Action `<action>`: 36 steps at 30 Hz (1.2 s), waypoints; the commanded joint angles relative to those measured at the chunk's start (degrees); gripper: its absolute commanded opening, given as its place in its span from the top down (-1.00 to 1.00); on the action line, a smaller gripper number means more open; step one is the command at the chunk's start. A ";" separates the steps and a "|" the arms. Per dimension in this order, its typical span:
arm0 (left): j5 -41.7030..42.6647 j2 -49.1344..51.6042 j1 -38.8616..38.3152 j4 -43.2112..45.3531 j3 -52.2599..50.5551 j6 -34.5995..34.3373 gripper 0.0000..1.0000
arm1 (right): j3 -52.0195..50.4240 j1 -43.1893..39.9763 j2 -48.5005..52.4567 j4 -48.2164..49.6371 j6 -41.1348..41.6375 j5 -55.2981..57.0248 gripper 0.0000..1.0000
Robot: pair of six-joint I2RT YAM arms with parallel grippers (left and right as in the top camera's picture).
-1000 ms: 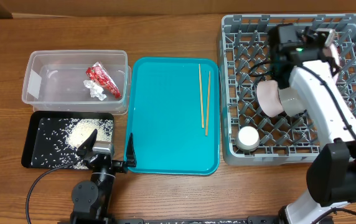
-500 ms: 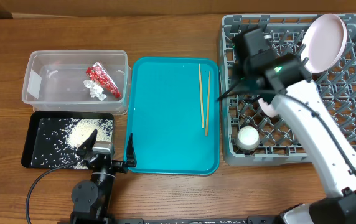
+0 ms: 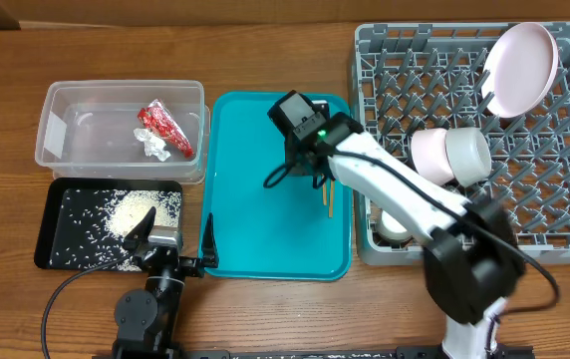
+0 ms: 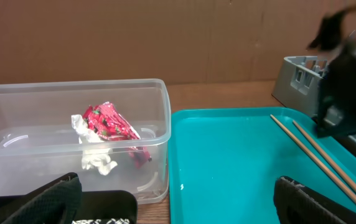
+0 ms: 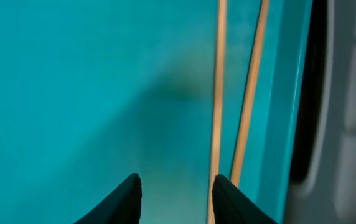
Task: Sort waste into correct bins and load items into the dishwasher
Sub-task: 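Grasp one wooden chopstick on the teal tray with the right gripper, then carry the chopstick into the dish rack and release it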
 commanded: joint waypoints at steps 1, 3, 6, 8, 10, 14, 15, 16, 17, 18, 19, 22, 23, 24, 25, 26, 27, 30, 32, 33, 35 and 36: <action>0.46 -0.17 0.35 -0.09 -0.22 -0.52 -1.00 | -0.28 -2.08 3.28 2.40 1.16 3.87 0.23; 0.46 -0.17 0.35 -0.09 -0.22 -0.52 -1.00 | -0.28 -3.43 5.01 3.32 1.18 3.56 0.23; 0.46 -0.17 0.35 -0.09 -0.22 -0.52 -1.00 | -0.28 -5.29 6.32 3.28 1.11 1.70 0.41; 0.46 -0.17 0.35 -0.09 -0.22 -0.55 -1.00 | -0.28 -6.03 6.73 3.72 -2.27 -4.87 0.71; 0.44 -0.17 0.35 -0.09 -0.22 -0.52 -1.00 | -0.28 -6.10 7.02 3.63 -7.15 -11.21 0.80; 0.46 -0.17 0.35 -0.09 -0.22 -0.52 -1.00 | -0.28 -5.57 7.32 1.03 -7.65 -11.91 0.59; 0.46 -0.17 0.35 -0.09 -0.22 -0.52 -1.00 | -0.28 -5.46 7.58 0.74 -7.65 -11.91 0.54; 0.44 -0.17 0.35 -0.09 -0.22 -0.52 -1.00 | -0.28 -5.38 7.93 0.44 -7.56 -11.89 0.47; 0.44 -0.17 0.35 -0.09 -0.22 -0.52 -1.00 | -0.28 -5.33 8.41 0.42 -7.28 -11.65 0.42; 0.46 -0.17 0.35 -0.09 -0.22 -0.52 -1.00 | -0.28 -5.33 8.87 0.48 -7.21 -11.45 0.39; 0.44 -0.17 0.35 -0.09 -0.22 -0.52 -1.00 | -0.28 -5.33 9.46 0.70 -7.21 -11.23 0.38; 0.44 -0.17 0.35 -0.09 -0.22 -0.52 -1.00 | -0.28 -5.57 10.62 0.83 -7.23 -11.28 0.60; 0.46 -0.17 0.35 -0.09 -0.22 -0.52 -1.00 | -0.28 -5.57 10.93 0.63 -7.23 -11.37 0.62; 0.44 -0.17 0.35 -0.09 -0.22 -0.52 -1.00 | -0.28 -5.57 11.19 0.37 -7.28 -11.52 0.64; 0.44 -0.17 0.35 -0.09 -0.22 -0.52 -1.00 | -0.28 -5.57 11.28 0.09 -7.28 -11.52 0.66; 0.44 -0.17 0.35 -0.09 -0.22 -0.52 -1.00 | -0.28 -5.42 11.37 -0.15 -7.30 -11.56 0.72; 0.44 -0.17 0.35 -0.09 -0.22 -0.52 -1.00 | -0.28 -5.20 11.37 -0.28 -7.52 -12.02 0.79; 0.44 -0.17 0.35 -0.09 -0.22 -0.52 -1.00 | 0.20 -4.42 11.08 -1.57 -7.93 -14.80 0.92; 0.44 -0.17 0.35 -0.09 -0.22 -0.52 -1.00 | 1.70 -3.98 10.10 -3.06 -7.93 -16.28 0.92; 0.46 -0.17 0.35 -0.09 -0.22 -0.52 -1.00 | 2.47 -3.96 9.46 -3.54 -7.96 -17.00 0.92; 0.44 -0.17 0.35 -0.09 -0.22 -0.52 -1.00 | 4.24 -3.96 7.10 -4.31 -8.31 -18.34 0.92; 0.44 -0.17 0.35 -0.09 -0.22 -0.52 -1.00 | 5.27 -3.98 5.31 -4.66 -8.35 -18.34 0.92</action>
